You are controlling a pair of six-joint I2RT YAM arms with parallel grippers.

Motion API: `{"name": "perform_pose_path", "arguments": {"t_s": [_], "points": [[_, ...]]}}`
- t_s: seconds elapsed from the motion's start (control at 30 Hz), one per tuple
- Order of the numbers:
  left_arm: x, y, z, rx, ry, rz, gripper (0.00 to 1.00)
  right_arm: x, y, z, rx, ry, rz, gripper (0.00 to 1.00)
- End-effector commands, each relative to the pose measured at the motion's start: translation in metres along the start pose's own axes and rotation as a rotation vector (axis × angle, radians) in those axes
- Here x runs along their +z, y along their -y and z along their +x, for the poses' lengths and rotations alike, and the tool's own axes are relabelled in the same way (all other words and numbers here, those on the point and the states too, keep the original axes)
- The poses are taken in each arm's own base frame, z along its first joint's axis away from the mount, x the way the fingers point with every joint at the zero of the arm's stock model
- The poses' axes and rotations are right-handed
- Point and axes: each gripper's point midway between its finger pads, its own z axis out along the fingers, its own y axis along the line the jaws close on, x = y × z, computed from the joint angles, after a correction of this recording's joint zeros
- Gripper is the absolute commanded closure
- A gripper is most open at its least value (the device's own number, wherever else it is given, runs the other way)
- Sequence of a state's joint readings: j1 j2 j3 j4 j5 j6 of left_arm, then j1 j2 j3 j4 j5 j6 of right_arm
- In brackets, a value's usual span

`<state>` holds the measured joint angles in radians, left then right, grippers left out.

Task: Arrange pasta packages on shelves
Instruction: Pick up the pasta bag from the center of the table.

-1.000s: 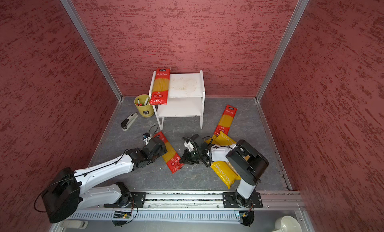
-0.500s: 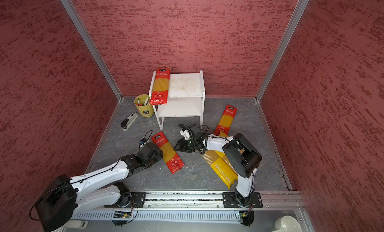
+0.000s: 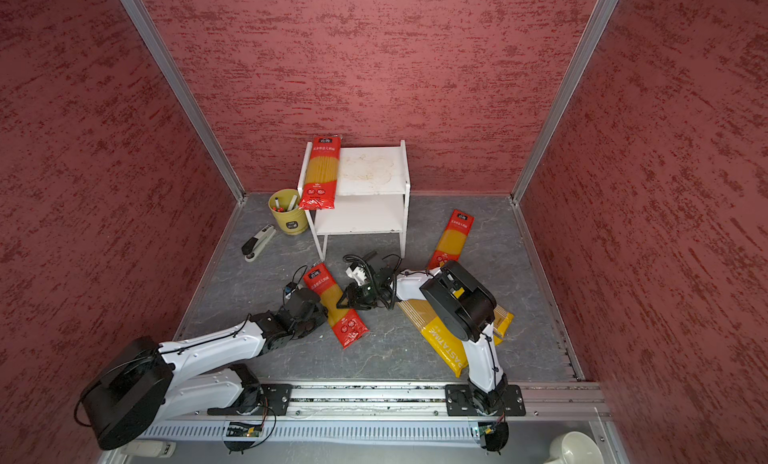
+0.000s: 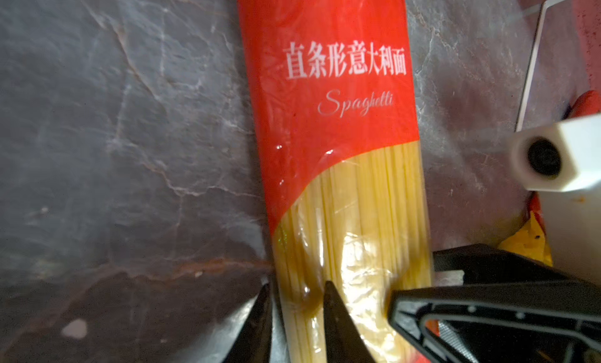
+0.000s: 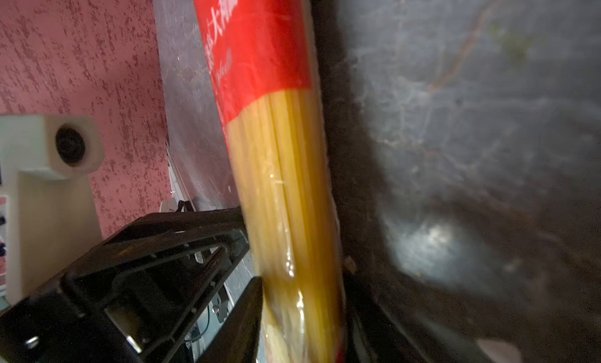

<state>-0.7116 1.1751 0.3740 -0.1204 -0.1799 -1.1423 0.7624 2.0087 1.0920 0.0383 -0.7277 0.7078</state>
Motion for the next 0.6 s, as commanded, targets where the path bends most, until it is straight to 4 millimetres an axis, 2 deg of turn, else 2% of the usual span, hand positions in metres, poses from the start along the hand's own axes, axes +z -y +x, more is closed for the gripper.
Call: {"name": "perform_pose_path", "arguments": {"t_s": [0.0, 0.07, 0.17, 0.3, 0.4, 0.57], "points": [[0.002, 0.001, 0.001, 0.001, -0.006, 0.020, 0.81, 0.002, -0.019, 0.003, -0.035, -0.015, -0.074, 0.65], [0.001, 0.001, 0.002, 0.005, -0.009, 0.024, 0.85, -0.001, -0.026, 0.003, -0.037, -0.007, -0.099, 0.71], [-0.002, 0.003, 0.001, 0.010, -0.010, 0.030, 0.85, -0.004, -0.026, 0.004, -0.030, 0.007, -0.100, 0.79], [-0.008, 0.008, -0.002, 0.021, -0.002, 0.043, 0.82, -0.010, -0.028, 0.006, -0.033, 0.037, -0.104, 0.85], [-0.017, 0.016, -0.006, 0.047, 0.007, 0.063, 0.76, -0.018, -0.028, 0.010, -0.046, 0.057, -0.100, 0.90], [-0.039, 0.035, -0.023, 0.101, 0.072, 0.120, 0.60, -0.042, -0.038, 0.015, -0.113, 0.135, -0.101, 0.95]]}}
